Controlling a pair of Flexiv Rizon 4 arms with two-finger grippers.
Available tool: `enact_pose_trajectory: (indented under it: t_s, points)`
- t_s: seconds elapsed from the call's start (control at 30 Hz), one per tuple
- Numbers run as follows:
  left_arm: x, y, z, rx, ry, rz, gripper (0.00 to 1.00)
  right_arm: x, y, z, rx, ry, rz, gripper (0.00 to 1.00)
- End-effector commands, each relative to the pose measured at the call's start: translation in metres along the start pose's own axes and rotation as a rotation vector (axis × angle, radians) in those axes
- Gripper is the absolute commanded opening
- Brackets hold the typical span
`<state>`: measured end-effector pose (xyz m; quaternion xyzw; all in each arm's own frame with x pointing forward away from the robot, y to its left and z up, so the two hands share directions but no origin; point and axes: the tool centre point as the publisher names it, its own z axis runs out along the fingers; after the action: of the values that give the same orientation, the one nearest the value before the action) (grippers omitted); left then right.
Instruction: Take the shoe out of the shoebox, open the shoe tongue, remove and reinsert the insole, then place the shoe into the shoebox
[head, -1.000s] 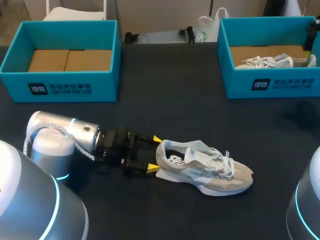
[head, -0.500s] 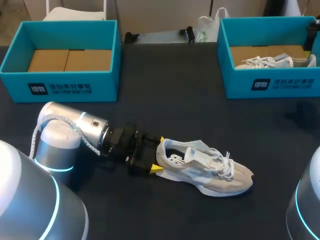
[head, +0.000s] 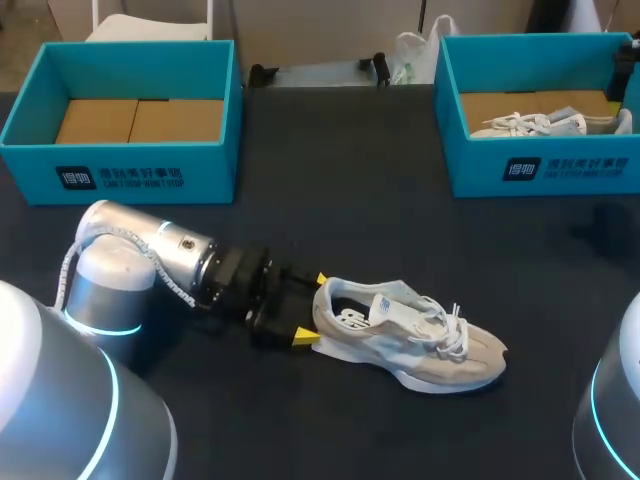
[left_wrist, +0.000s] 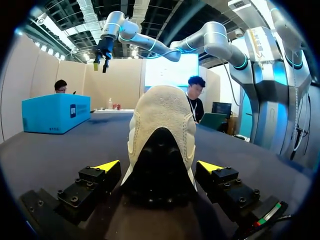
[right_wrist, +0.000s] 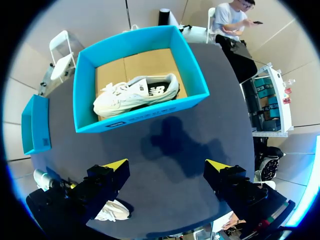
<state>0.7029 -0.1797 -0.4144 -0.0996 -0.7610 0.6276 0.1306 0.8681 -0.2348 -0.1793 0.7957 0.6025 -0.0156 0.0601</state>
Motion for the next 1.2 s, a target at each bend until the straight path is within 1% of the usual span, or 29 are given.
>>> enact_pose_trajectory:
  t_s: [0.03,0.33,0.6,0.9,1.2]
  points:
    - [-0.004,0.0,0.006,0.005,0.015,0.003,1.0,0.0,-0.001,0.0,-0.002,0.0,0.0,1.0]
    - [-0.007,-0.002,0.019,0.025,0.048,-0.008,1.0,0.0,-0.001,0.0,-0.002,0.0,0.0,1.0]
    - [0.001,-0.005,0.032,0.026,0.076,-0.01,1.0,0.0,-0.001,0.0,-0.002,0.0,0.0,1.0]
    - [0.002,-0.006,0.043,0.029,0.075,-0.017,1.0,0.0,-0.001,0.0,-0.002,0.0,0.0,1.0]
    - [0.003,-0.002,0.049,0.012,0.062,-0.036,1.0,0.0,-0.001,0.0,-0.002,0.0,0.0,1.0]
